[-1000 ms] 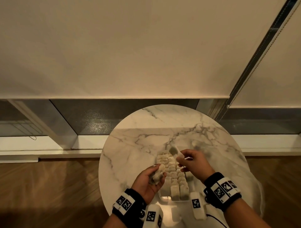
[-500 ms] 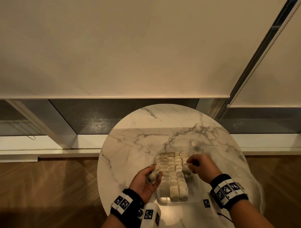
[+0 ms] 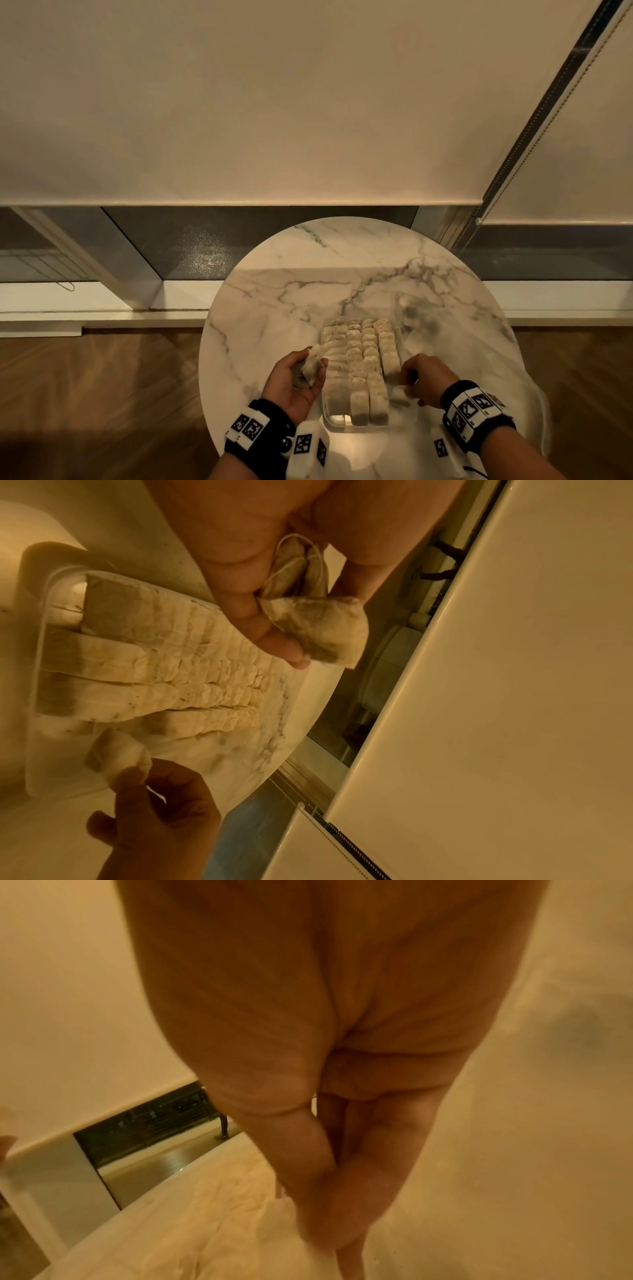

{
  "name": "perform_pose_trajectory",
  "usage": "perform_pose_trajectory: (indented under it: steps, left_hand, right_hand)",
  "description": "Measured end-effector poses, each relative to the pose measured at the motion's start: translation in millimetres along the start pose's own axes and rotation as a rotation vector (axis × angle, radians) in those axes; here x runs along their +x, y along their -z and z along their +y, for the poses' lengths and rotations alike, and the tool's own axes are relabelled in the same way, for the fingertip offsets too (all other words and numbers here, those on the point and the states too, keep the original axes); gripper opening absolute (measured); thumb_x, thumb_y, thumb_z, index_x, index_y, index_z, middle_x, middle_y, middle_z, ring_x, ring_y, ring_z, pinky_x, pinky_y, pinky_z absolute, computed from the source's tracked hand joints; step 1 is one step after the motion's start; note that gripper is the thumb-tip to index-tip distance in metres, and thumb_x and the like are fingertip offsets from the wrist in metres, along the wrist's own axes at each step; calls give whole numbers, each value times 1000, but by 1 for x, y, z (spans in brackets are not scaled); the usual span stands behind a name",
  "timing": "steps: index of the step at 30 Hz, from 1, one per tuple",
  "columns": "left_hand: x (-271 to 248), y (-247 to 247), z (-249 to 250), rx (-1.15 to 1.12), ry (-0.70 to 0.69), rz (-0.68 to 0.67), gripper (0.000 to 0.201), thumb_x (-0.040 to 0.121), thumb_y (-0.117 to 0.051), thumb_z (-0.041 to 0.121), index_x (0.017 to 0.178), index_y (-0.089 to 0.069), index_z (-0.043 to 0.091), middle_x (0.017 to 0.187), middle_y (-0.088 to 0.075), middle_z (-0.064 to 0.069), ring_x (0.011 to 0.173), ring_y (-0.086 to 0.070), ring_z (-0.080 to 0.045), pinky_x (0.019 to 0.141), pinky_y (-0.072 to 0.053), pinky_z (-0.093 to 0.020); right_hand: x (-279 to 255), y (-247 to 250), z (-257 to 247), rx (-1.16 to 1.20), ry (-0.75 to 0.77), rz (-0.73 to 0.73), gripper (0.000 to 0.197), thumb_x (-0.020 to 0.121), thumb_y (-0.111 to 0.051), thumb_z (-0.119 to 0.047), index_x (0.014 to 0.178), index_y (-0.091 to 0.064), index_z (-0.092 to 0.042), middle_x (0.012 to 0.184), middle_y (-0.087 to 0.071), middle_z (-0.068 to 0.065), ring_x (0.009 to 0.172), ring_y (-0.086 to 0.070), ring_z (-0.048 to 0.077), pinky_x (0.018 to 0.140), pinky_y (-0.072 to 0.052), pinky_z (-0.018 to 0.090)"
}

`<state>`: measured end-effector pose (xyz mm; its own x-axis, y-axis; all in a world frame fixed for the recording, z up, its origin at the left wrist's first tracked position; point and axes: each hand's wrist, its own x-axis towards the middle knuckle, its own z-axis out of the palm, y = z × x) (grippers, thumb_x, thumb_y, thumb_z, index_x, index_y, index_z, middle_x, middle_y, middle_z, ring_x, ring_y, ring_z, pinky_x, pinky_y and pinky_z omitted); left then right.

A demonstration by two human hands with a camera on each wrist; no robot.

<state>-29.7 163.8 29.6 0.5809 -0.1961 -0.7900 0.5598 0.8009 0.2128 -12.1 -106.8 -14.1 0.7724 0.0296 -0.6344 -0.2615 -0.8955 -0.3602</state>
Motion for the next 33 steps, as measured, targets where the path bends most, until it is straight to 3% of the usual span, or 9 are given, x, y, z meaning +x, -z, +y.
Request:
perform_pose_trajectory:
  steps: [4,7,12,19,25,33]
  left_hand:
    - [1,2,-1,-44,-16,28,11,87,-53,6,87,-61,-1,71,-64,-19,70,-61,-28,52,-56,-29]
    - [2,4,-3,-69,-38,34,12,79,-57,5,89,-60,0,73,-64,-18,74,-59,-28,54,-56,-30]
    - [-1,5,-7,-93,-51,51,10,88,-52,5,87,-61,0,71,-65,-18,73,-59,-29,52,-56,-29]
    - [-6,11,-7,-131,-67,58,10,89,-51,6,88,-60,1,71,-66,-18,59,-67,-30,52,-57,-29]
    - [-10,14,-10,-135,-100,82,9,89,-52,6,89,-60,1,70,-67,-18,58,-68,-30,52,-58,-30]
    - [-13,10,-19,-108,-91,78,9,88,-53,6,89,-61,2,72,-68,-19,62,-67,-28,53,-57,-29]
  right_hand:
    - [8,0,-3,-109,37,-4,18,82,-75,-15,93,-72,-29,94,-67,-8,86,-65,8,74,-52,17]
    - [14,-1,-7,-209,55,27,15,82,-73,-21,93,-74,-30,102,-71,-5,92,-65,12,85,-52,22]
    - [25,2,-13,-322,73,98,17,85,-65,-21,95,-74,-30,107,-70,-1,97,-66,19,84,-52,26]
    - [40,7,-20,-441,95,130,22,89,-57,-22,102,-70,-32,115,-67,1,104,-64,22,89,-51,31]
    - [46,6,-24,-575,101,141,25,91,-52,-20,110,-66,-28,121,-64,2,111,-62,23,90,-50,33]
    - [36,11,-23,-477,119,196,29,91,-51,-20,116,-62,-30,127,-59,1,117,-57,21,94,-49,34]
